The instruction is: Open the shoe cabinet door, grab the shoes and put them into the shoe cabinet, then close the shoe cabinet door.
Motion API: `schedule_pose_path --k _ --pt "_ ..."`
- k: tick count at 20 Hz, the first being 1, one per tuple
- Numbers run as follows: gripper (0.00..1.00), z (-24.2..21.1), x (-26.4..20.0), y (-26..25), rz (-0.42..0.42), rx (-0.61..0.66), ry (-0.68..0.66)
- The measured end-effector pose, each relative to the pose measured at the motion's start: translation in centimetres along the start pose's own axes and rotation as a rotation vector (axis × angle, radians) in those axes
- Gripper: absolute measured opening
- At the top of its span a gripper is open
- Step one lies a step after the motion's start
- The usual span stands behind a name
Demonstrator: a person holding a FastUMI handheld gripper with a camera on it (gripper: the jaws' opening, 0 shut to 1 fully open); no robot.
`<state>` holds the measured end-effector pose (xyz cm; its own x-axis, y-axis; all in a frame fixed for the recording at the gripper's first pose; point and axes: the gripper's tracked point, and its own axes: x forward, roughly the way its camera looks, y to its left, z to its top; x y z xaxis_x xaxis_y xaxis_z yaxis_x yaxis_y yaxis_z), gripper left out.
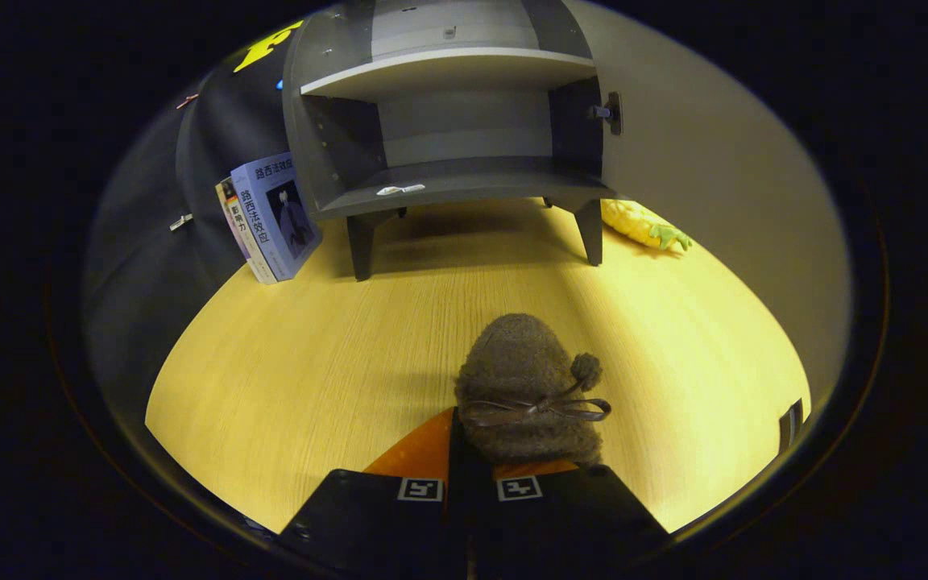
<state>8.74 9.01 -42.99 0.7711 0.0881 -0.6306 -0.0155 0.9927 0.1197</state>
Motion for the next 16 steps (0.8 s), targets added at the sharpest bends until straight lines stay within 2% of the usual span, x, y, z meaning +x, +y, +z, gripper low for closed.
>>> schedule_pose_path --k 7,16 --pt "0.1 5.4 -6.8 0.2 0.058 0.013 -0.03" --pt "0.1 20.5 -14.4 3.3 0.119 -0.017 -0.181"
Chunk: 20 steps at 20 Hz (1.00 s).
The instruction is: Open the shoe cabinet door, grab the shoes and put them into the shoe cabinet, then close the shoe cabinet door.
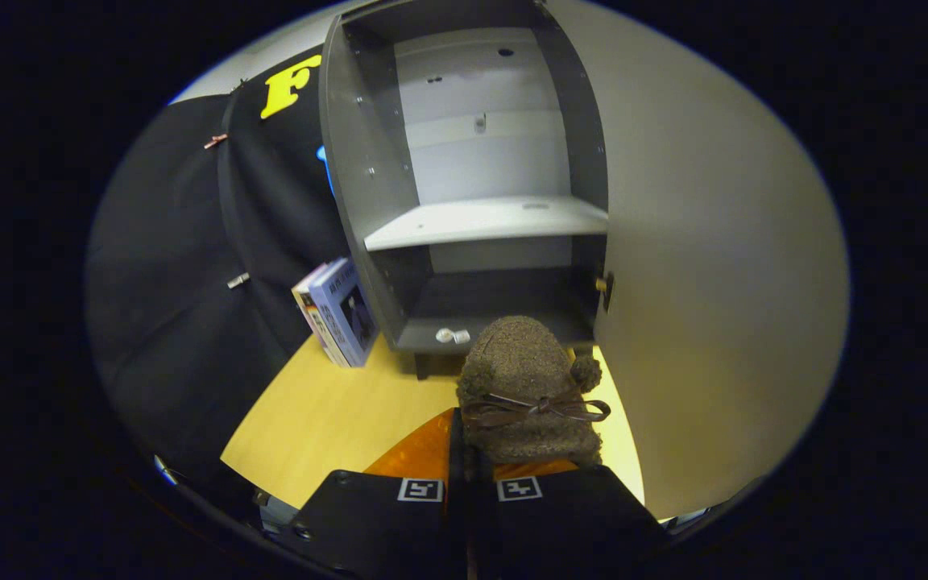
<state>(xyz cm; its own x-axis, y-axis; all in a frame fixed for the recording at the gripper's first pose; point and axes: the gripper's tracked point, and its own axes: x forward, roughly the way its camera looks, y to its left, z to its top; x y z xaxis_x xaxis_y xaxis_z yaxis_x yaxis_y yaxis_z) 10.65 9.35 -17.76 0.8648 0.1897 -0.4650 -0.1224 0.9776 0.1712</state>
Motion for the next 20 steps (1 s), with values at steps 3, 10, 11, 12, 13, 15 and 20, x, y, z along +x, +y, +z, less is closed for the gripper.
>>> schedule_pose_path --k 3,10,11,12,13,15,20 --pt "0.1 5.1 0.8 1.1 0.032 0.001 -0.01" --pt "0.1 16.0 8.3 1.2 0.025 0.031 -0.039" --pt "0.09 16.8 9.9 1.0 0.017 0.015 -0.026" --pt "0.1 17.5 11.1 0.9 0.009 0.006 -0.022" --pt "0.1 18.4 12.7 0.7 0.001 -0.002 -0.012" --pt "0.1 20.2 15.7 0.3 -0.021 -0.026 -0.006" --pt "0.1 22.9 23.2 -0.2 -0.079 -0.095 0.019"
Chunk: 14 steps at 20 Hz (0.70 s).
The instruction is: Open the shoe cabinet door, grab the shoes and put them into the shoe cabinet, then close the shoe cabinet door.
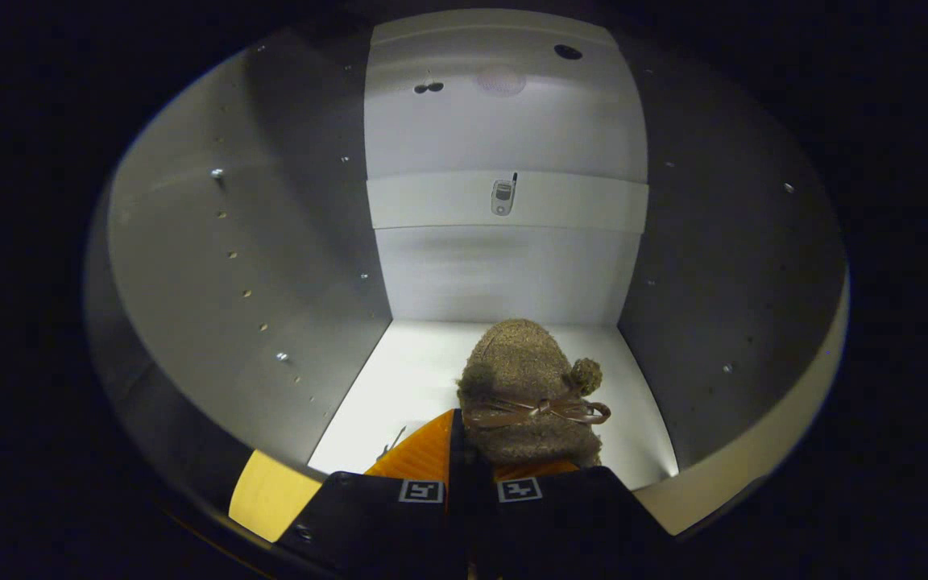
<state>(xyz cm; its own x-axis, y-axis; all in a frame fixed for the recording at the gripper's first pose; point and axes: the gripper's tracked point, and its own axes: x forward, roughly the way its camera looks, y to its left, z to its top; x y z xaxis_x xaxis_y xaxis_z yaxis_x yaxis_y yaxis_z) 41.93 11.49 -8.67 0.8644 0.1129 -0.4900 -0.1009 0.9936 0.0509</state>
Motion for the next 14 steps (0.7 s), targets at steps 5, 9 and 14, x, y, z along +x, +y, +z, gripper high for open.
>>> schedule_pose_path --k 5,9,14 --pt "0.09 0.1 5.7 0.0 -0.026 -0.04 0.042" --pt "0.09 -0.8 8.6 -0.1 -0.05 -0.012 0.091" --pt "0.1 -1.5 8.8 0.3 -0.067 -0.036 0.101"
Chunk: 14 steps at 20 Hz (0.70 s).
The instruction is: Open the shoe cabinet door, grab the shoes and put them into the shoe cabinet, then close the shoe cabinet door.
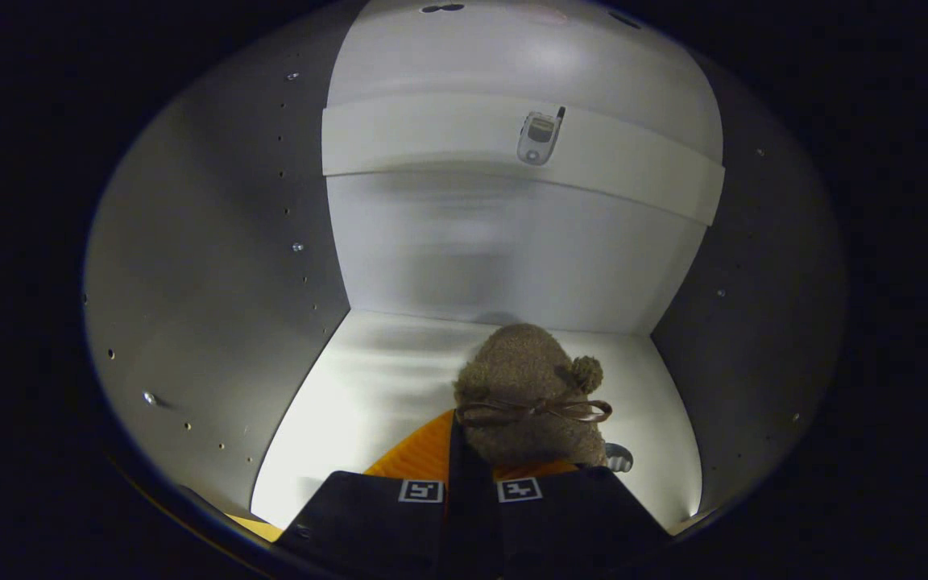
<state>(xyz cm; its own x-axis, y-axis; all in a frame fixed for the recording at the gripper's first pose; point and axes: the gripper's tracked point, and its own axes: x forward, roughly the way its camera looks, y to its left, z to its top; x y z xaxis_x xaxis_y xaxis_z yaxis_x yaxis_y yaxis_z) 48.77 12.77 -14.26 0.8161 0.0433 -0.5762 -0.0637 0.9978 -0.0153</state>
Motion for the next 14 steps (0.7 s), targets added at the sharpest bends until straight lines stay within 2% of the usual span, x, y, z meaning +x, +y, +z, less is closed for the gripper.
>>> schedule_pose_path --k 1,4,7,9,11,14 --pt "0.1 -0.3 0.1 0.0 -0.002 0.011 0.007" --pt "0.25 -0.4 -0.9 0.2 0.012 -0.003 -0.012" --pt "0.67 -0.1 -2.7 0.5 0.028 0.016 -0.046" --pt "0.81 -0.4 -4.3 1.0 0.058 0.028 -0.062" --pt "0.88 -0.4 -6.1 1.2 0.081 0.039 -0.093" --pt "0.92 -0.4 -9.3 1.3 0.112 0.059 -0.143"
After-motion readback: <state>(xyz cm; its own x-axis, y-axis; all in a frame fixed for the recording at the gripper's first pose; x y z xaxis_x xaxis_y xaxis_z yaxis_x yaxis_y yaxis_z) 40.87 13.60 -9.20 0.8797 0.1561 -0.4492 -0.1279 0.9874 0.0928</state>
